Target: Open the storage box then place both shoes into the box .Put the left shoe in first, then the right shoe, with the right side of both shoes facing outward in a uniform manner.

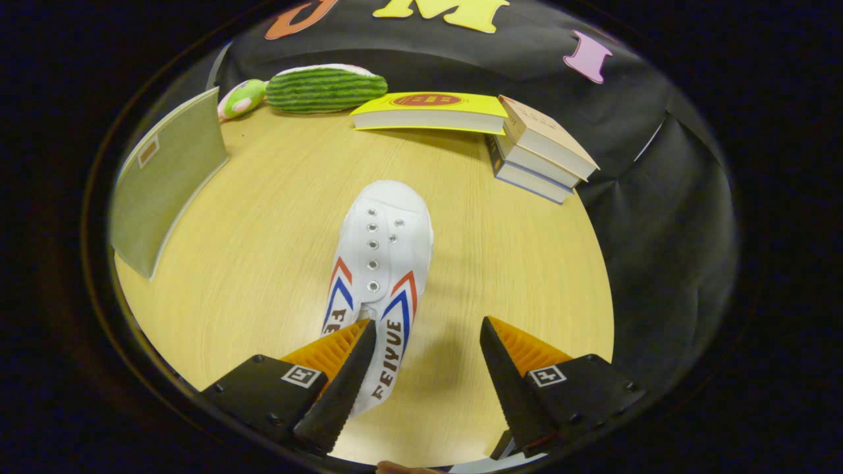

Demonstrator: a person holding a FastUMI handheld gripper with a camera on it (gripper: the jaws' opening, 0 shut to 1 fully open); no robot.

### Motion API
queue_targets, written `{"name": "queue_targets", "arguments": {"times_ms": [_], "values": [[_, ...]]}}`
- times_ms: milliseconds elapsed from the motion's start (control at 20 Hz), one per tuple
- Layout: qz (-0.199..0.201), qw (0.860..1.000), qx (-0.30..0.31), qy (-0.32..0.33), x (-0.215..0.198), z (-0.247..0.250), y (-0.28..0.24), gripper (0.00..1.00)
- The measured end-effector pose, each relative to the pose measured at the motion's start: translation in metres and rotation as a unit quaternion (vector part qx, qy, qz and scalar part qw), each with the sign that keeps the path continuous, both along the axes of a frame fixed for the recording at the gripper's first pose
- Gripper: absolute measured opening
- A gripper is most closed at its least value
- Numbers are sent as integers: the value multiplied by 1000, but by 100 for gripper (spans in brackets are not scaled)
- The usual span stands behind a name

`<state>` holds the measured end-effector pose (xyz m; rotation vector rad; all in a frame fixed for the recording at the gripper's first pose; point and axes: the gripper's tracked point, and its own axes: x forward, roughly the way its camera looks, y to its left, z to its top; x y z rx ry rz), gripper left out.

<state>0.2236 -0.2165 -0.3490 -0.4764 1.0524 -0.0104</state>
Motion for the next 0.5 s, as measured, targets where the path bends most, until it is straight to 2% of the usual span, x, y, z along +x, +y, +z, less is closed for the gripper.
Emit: {"name": "queue_targets", "arguments": {"times_ms": [200, 300, 400, 500], "values": [[-1, 1000, 19, 11, -1, -7, 5, 90], [1, 999, 33, 22, -3, -12, 12, 81], [6, 999, 42, 27, -5, -14, 23, 61], [11, 1000, 24, 14, -2, -10, 22, 41]]}}
